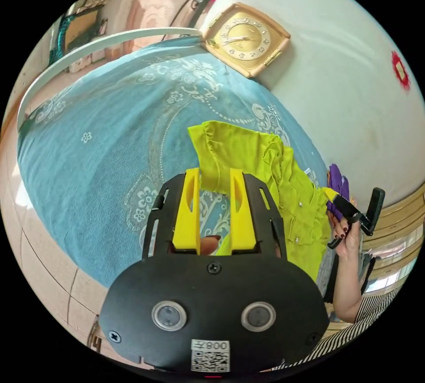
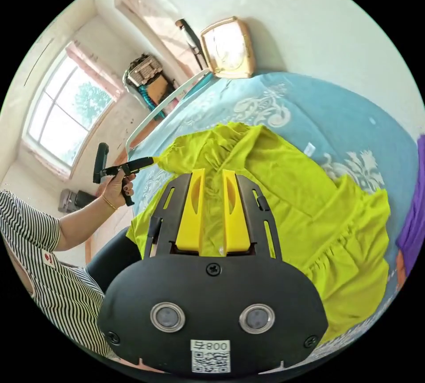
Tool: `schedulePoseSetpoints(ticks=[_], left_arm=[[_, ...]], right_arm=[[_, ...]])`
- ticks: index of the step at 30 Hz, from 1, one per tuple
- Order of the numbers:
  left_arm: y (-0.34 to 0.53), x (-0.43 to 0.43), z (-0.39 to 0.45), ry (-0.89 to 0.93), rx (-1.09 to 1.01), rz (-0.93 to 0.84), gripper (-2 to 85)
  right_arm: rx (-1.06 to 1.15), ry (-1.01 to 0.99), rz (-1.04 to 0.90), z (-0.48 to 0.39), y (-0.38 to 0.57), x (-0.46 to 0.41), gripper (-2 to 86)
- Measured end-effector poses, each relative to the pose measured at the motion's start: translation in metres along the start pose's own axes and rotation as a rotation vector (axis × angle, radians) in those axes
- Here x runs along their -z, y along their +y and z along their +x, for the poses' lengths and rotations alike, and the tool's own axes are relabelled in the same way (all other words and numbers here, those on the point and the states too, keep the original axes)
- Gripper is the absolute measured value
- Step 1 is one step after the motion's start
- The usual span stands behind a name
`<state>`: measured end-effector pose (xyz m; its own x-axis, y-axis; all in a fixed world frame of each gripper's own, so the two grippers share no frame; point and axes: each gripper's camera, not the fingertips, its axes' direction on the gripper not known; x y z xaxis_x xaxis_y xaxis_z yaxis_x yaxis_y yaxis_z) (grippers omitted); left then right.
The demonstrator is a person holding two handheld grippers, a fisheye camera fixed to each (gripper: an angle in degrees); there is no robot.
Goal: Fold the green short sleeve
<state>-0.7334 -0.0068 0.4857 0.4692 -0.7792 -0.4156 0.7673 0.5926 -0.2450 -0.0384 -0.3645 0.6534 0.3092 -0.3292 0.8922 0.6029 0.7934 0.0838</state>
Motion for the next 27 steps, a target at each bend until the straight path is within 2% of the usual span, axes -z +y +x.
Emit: schedulePoseSetpoints(ticks=[4, 7, 10, 14, 19, 22, 24, 27], left_arm=[[-0.011, 0.032, -0.032, 0.1, 0.014, -0.015, 8.7], [-0.019, 0.056, -0.046, 0.162, -0.013, -0.041, 4.4], [-0.022, 0.083, -0.054, 0.139, -0.077, -0.074, 2.1], [-0.023, 0.114, -0.067, 0.141, -0.125, -0.118, 1.2], [-0.028, 0.153, -0.074, 0.133, -0.185, -0.116, 0.9], [-0.03, 0.177, -0.077, 0.123, -0.218, -0.112, 0.8], [-0.032, 0.195, -0.078, 0.125, -0.221, -0.094, 0.8], [-0.037, 0.238, -0.074, 0.12, -0.273, 0.017, 0.9]], right_arm=[[0.177, -0.002, -0.137, -0.051, -0.09, -0.118, 7.4], [0.273, 0.01, -0.24, -0.08, -0.14, -0.194, 7.6], [0.341, 0.02, -0.319, -0.105, -0.175, -0.258, 8.1], [0.412, 0.023, -0.418, -0.129, -0.201, -0.329, 8.4], [0.585, 0.086, -0.685, -0.164, -0.2, -0.431, 8.3], [0.632, 0.155, -0.689, -0.178, -0.201, -0.459, 7.1], [0.666, 0.159, -0.681, -0.185, -0.202, -0.468, 3.0], [0.709, 0.22, -0.492, -0.201, -0.207, -0.452, 1.3]])
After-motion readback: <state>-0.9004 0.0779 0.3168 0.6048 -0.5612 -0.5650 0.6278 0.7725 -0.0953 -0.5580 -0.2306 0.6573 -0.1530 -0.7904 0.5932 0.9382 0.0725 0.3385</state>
